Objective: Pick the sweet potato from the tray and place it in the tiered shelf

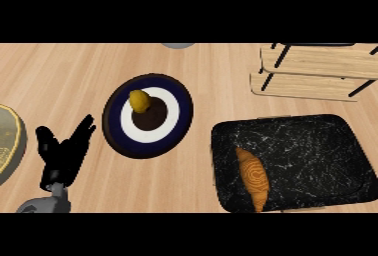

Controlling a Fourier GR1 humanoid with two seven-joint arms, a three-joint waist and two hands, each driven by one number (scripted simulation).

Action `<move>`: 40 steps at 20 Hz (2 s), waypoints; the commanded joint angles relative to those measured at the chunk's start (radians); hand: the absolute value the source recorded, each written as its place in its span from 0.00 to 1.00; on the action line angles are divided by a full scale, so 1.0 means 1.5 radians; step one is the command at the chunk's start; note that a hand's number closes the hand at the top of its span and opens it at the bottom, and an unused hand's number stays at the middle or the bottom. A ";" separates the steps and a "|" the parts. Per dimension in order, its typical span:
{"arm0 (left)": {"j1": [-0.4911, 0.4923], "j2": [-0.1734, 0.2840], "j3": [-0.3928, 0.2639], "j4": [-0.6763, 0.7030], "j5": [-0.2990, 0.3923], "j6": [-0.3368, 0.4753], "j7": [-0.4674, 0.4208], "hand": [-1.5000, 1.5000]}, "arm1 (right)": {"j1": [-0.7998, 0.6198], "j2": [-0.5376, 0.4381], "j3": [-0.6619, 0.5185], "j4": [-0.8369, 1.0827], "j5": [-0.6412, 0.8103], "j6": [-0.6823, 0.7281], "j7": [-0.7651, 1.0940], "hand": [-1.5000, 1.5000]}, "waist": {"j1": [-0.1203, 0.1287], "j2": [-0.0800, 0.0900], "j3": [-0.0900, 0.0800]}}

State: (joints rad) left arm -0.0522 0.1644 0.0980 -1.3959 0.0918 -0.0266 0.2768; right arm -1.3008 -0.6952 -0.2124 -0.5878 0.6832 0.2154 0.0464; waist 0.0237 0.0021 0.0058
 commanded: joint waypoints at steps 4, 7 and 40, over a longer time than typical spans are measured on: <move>0.036 0.012 0.006 -0.023 0.015 -0.018 0.033 0.50 | -0.025 0.013 -0.088 0.032 -0.062 -0.062 0.058 0.00 | 0.000 0.000 -0.004; -0.010 -0.018 0.000 0.034 -0.005 0.014 0.014 0.50 | -0.021 0.035 -0.116 0.050 -0.087 -0.100 0.056 0.00 | -0.005 0.003 -0.004; 0.019 -0.031 -0.011 0.004 -0.012 0.005 0.020 0.50 | 0.068 -0.347 -0.389 0.200 -0.307 -0.033 0.038 0.00 | -0.005 0.006 -0.002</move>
